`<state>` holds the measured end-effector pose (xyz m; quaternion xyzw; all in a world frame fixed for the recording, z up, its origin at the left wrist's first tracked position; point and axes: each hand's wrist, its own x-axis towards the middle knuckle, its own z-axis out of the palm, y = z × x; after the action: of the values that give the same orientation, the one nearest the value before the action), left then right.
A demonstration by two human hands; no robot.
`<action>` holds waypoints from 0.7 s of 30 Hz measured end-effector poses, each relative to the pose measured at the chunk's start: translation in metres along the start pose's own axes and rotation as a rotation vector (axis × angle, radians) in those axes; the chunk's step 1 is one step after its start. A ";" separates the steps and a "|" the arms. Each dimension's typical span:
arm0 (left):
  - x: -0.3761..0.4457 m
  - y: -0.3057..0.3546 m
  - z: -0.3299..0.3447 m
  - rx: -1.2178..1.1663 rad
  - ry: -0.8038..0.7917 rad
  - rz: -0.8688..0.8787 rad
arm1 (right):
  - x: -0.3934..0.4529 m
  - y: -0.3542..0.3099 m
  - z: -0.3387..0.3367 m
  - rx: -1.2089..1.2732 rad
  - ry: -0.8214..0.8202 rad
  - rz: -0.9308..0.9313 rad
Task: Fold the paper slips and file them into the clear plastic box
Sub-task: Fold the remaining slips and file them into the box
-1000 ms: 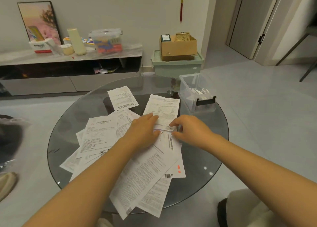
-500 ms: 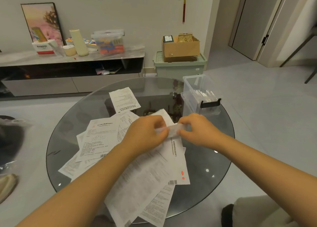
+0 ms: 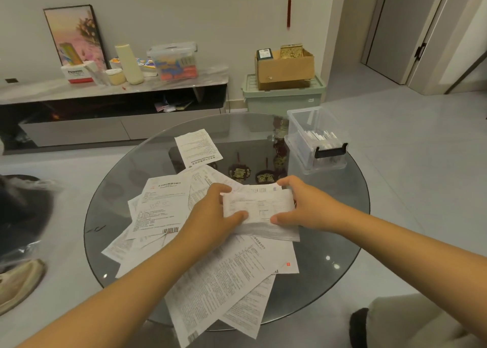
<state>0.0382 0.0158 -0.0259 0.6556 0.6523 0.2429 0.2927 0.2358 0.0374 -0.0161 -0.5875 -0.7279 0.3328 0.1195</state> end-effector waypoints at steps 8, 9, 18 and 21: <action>-0.008 -0.003 0.012 0.391 -0.059 0.330 | -0.004 0.012 -0.001 -0.078 0.066 0.010; -0.008 -0.003 0.014 0.436 -0.100 0.365 | -0.004 0.013 -0.001 -0.076 0.074 0.012; -0.007 -0.005 0.020 0.654 -0.265 0.450 | -0.011 0.012 -0.007 -0.034 -0.071 0.070; -0.011 -0.004 0.018 0.644 -0.253 0.470 | -0.018 0.010 -0.010 0.144 -0.170 0.111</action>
<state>0.0476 0.0031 -0.0414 0.8692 0.4866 0.0041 0.0873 0.2548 0.0247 -0.0107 -0.5862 -0.6761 0.4390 0.0805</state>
